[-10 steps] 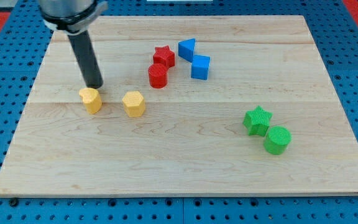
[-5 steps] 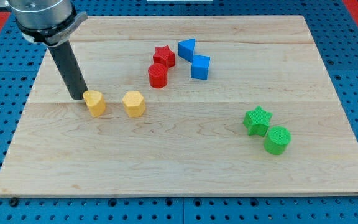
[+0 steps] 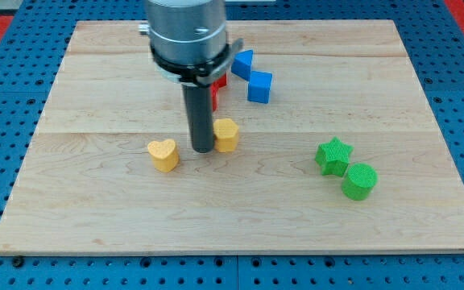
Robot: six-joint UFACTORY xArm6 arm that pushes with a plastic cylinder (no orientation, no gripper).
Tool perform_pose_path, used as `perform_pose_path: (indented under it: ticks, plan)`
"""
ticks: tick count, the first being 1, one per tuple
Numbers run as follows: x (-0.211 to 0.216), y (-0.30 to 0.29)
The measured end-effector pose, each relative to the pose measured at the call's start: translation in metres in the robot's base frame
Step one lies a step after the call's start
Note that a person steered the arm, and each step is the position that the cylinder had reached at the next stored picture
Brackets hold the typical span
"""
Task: Move yellow hexagon at bottom right to red circle
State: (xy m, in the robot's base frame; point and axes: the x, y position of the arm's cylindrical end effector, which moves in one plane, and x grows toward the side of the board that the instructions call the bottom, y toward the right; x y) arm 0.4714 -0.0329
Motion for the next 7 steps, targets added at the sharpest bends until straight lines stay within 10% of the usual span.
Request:
perform_pose_path:
  ticks: [7]
  plan:
    - [-0.016, 0.049]
